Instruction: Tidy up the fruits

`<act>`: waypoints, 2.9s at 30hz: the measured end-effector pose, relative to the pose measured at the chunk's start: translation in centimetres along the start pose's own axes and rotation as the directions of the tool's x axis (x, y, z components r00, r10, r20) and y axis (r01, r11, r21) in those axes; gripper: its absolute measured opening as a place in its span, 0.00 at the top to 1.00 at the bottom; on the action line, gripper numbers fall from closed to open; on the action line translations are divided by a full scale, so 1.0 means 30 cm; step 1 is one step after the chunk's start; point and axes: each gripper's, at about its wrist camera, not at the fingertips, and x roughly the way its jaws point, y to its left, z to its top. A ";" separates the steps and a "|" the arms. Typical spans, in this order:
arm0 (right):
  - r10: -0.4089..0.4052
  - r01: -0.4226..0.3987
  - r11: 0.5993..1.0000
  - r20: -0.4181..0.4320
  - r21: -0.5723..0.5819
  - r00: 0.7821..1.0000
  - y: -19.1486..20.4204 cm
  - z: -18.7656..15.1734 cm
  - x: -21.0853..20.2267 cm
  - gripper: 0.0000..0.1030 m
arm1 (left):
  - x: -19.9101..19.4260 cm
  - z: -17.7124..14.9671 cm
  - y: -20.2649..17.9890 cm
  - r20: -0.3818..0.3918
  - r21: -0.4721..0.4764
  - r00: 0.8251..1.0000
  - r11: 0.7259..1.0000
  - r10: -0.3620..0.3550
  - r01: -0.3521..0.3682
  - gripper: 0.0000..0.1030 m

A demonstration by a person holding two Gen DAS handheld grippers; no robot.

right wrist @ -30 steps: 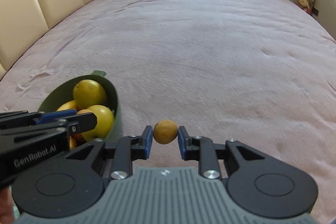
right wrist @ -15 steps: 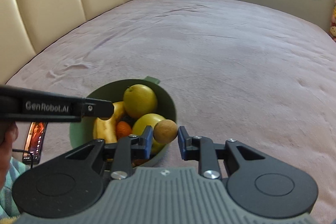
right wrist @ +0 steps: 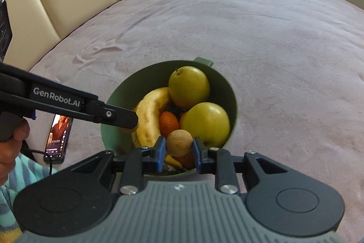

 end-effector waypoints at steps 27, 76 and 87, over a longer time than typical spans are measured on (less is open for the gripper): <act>0.009 -0.007 1.000 -0.087 0.017 0.996 0.001 -0.012 0.114 0.78 | 0.080 -0.039 -0.010 -0.129 0.139 0.985 0.985 0.117 -0.099 0.70; -0.327 0.309 0.945 0.267 0.108 0.906 0.019 -0.082 -0.353 0.10 | -0.136 -0.168 -0.267 0.490 0.267 0.840 0.877 0.232 -0.399 0.15; -0.392 0.361 0.917 0.228 0.167 0.891 0.017 -0.210 -0.388 0.08 | -0.105 -0.245 -0.297 0.438 0.297 0.868 0.873 0.235 -0.386 0.15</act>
